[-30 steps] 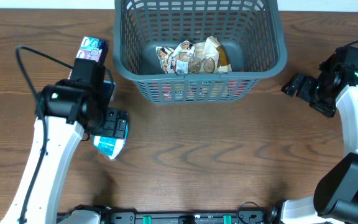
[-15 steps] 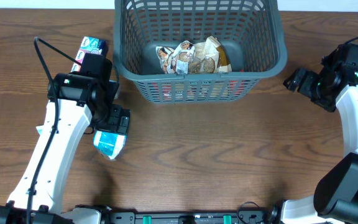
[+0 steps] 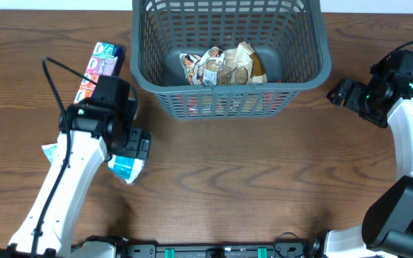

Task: Pack container
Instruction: 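Lower the left gripper onto the blue tissue packet and grasp it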

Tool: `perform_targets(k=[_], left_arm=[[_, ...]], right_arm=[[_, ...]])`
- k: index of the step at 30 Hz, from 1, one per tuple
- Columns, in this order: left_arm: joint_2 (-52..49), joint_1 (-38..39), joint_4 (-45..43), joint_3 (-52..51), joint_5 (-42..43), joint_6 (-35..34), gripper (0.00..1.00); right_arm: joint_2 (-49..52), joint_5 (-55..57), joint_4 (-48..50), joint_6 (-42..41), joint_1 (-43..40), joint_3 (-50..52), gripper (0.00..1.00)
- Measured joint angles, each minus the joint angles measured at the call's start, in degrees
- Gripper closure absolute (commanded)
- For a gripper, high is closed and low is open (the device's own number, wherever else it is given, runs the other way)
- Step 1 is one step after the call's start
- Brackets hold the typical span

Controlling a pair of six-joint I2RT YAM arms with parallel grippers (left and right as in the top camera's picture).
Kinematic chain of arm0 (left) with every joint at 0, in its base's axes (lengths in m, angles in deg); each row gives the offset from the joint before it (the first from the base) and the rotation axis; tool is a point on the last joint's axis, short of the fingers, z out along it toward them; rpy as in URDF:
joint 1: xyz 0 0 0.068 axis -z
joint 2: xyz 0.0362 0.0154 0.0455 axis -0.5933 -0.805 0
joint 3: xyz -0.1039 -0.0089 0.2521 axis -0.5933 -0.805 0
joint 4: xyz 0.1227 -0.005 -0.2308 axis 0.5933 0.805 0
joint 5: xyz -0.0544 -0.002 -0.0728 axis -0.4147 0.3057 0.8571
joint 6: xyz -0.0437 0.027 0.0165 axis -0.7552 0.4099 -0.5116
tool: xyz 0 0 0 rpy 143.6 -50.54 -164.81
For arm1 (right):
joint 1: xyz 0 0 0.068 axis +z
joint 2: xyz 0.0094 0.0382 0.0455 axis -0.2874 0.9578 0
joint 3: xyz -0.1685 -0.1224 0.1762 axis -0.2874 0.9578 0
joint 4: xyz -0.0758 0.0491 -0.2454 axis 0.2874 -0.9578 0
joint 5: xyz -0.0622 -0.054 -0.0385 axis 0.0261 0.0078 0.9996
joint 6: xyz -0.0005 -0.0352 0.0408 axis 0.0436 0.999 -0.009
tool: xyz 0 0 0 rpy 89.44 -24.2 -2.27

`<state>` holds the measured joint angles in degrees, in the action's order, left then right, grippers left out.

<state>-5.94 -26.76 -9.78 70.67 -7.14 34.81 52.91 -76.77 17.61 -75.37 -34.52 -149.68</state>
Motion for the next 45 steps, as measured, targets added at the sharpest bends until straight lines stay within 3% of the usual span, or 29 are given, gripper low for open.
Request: perform_targets(k=[12, 24, 38, 41, 45], left_arm=[[2.05, -7.54, -12.72, -14.91, 3.21, -0.2, 0.01], [-2.6, -8.07, -18.21, -16.0, 7.45, 1.97, 0.01], [-14.84, -8.07, -24.41, -16.0, 9.01, 4.76, 0.0], [-15.08, -8.04, -24.61, -15.89, 8.9, 4.85, 0.14], [-15.23, -8.09, -24.85, -15.89, 8.98, 5.57, 0.52]], right_arm=[[0.0, -0.02, 0.09, 0.94, 0.0, 0.0, 0.01], [0.0, -0.02, 0.44, 1.05, 0.0, 0.0, 0.01], [0.0, -0.02, 0.81, 1.27, 0.0, 0.0, 0.01], [0.0, -0.02, 0.83, 1.27, 0.0, 0.0, 0.01], [0.0, -0.02, 0.83, 1.46, 0.0, 0.0, 0.01]])
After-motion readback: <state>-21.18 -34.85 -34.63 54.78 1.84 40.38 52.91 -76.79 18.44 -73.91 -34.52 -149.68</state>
